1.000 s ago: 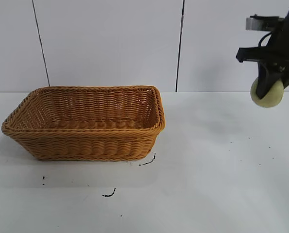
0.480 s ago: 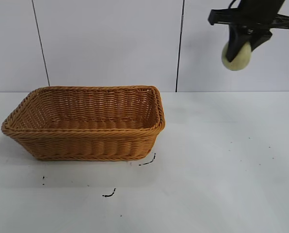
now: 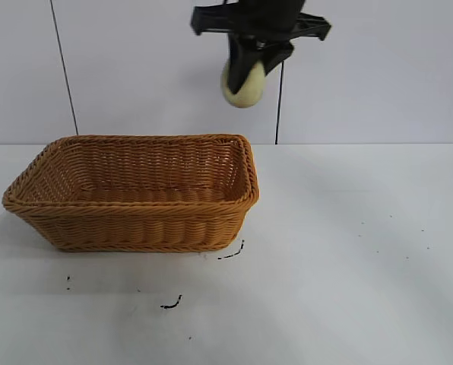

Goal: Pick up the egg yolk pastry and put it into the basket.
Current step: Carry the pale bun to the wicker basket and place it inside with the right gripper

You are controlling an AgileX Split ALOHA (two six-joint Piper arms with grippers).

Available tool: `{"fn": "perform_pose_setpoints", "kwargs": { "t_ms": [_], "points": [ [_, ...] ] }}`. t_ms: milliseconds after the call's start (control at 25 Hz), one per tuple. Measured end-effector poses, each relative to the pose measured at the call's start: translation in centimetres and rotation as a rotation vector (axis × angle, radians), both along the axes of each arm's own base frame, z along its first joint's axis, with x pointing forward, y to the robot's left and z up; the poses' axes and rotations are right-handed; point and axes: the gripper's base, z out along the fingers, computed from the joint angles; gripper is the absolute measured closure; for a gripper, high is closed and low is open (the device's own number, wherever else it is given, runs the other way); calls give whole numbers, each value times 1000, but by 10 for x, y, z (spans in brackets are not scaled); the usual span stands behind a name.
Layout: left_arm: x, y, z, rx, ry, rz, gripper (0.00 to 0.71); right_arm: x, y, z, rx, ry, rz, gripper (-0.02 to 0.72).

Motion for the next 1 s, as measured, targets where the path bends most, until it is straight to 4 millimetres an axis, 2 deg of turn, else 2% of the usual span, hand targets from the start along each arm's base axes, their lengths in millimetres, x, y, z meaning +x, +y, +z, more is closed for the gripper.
{"fn": "perform_pose_setpoints", "kwargs": {
  "t_ms": [120,280,440,520,600,760,800,880,1000],
  "points": [
    [0,0,0,0,0,0,14,-7,32,-18,22,-20,44,554],
    [0,0,0,0,0,0,14,-8,64,-60,39,-28,79,554],
    [0,0,0,0,0,0,14,0,76,-106,54,-14,44,542],
    [0,0,0,0,0,0,14,1,77,-126,49,16,19,510],
    [0,0,0,0,0,0,14,2,77,-139,36,34,12,444],
    [0,0,0,0,0,0,14,2,77,-143,32,39,11,224],
    [0,0,0,0,0,0,14,2,78,-141,35,31,11,191],
    [0,0,0,0,0,0,14,4,79,-136,44,17,12,154],
    [0,0,0,0,0,0,14,7,81,-114,59,-1,13,139]
  ]
}}
